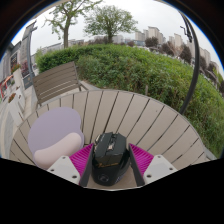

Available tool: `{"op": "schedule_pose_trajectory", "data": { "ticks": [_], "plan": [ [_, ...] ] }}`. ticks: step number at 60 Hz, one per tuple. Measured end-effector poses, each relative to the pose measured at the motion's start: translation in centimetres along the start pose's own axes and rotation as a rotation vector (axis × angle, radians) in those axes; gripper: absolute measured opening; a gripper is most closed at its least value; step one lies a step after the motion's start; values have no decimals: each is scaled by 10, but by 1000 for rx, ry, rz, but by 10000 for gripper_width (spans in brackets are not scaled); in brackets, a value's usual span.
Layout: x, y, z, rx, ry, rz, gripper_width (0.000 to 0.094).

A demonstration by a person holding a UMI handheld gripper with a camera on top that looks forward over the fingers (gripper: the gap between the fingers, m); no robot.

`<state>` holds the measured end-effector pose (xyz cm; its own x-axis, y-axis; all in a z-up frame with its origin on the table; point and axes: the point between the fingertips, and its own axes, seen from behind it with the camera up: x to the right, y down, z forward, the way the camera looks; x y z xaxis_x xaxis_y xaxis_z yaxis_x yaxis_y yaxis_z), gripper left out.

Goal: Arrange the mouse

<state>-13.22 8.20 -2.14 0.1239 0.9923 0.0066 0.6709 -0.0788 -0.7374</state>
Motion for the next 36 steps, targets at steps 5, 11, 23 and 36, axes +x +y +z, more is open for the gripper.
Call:
{"op": "schedule_pose_trajectory", "data": {
  "ticks": [5,11,23,36],
  "plan": [
    [2,-2,0,-8,-5,10,555],
    [2,-1,-2,-22,-6,-16,498],
    [-7,-67,-47,16,-38,-10,497],
    [-93,-181,-61,132,-181,-22,495]
  ]
}}
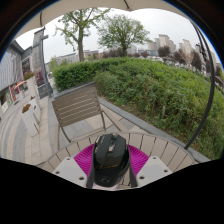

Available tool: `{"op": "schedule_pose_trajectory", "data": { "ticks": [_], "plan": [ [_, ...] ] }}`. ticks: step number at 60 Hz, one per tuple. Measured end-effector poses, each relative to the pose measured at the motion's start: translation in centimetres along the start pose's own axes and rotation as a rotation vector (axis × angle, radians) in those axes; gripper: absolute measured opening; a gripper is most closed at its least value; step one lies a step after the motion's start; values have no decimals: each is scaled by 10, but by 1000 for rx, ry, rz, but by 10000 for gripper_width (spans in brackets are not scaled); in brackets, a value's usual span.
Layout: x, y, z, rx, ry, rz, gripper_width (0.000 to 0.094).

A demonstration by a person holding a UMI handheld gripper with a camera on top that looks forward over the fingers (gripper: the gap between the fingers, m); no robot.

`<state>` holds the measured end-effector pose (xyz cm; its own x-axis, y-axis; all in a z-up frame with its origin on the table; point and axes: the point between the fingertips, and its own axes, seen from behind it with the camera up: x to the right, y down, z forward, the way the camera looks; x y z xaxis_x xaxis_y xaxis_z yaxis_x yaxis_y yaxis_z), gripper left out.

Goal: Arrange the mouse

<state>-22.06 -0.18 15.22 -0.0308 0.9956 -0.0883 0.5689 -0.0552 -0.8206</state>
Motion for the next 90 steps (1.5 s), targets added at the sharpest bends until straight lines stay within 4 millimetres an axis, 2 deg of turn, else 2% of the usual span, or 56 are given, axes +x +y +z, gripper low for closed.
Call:
{"op": "schedule_pose_trajectory", "data": {
  "ticks": [3,6,8,13,14,20,26,30,32,34,37,38,44,49,53,60,67,76,84,90],
  "plan": [
    [-25,1,12,-11,-24,-6,497],
    [-55,9,35,-27,-54,-17,496],
    [-72,21,48,-48,-70,-30,497],
    [-100,54,72,-86,-79,-79,497],
    [-104,65,78,-90,-80,-91,496],
    [-114,111,96,-147,-54,-151,506],
    [-103,146,105,-202,-9,-173,592],
    [-103,146,99,-209,0,-150,663],
    [-100,140,98,-216,17,-136,755],
    [-93,130,84,-208,33,-124,858],
    [-88,111,61,-183,43,-112,839],
    [-87,105,61,-181,50,-107,842],
    [-84,87,-20,-204,39,-56,853],
    [-82,85,-90,-212,13,-43,847],
    [-71,92,-147,-227,45,-53,846],
    [-41,122,-235,-264,111,-105,847],
    [-19,161,-296,-296,172,-80,849],
    [0,204,-338,-343,198,17,848],
    [14,221,-354,-346,207,36,857],
    [20,224,-361,-343,193,28,856]
  ]
}}
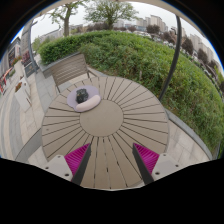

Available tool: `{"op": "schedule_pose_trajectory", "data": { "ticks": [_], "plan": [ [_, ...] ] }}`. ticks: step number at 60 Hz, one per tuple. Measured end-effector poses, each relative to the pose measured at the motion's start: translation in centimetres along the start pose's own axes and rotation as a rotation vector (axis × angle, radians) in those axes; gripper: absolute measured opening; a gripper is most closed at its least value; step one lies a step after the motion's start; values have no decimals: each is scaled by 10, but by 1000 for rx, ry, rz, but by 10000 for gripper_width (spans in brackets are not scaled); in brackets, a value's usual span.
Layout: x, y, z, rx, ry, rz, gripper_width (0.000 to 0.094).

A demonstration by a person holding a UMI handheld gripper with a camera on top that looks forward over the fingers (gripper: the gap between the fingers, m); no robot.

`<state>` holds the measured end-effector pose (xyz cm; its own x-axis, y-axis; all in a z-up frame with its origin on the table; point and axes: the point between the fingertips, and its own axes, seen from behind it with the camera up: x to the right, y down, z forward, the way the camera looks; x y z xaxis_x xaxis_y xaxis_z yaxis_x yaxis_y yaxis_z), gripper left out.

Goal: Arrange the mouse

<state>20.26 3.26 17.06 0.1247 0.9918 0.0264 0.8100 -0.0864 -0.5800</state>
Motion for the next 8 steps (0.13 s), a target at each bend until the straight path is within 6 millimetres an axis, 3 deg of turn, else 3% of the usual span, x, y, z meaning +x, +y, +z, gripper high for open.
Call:
{"op": "schedule_pose_trajectory", "data": {
  "ticks": [8],
  "plan": [
    [7,-7,-13,57,-17,-71,851]
  ]
}}
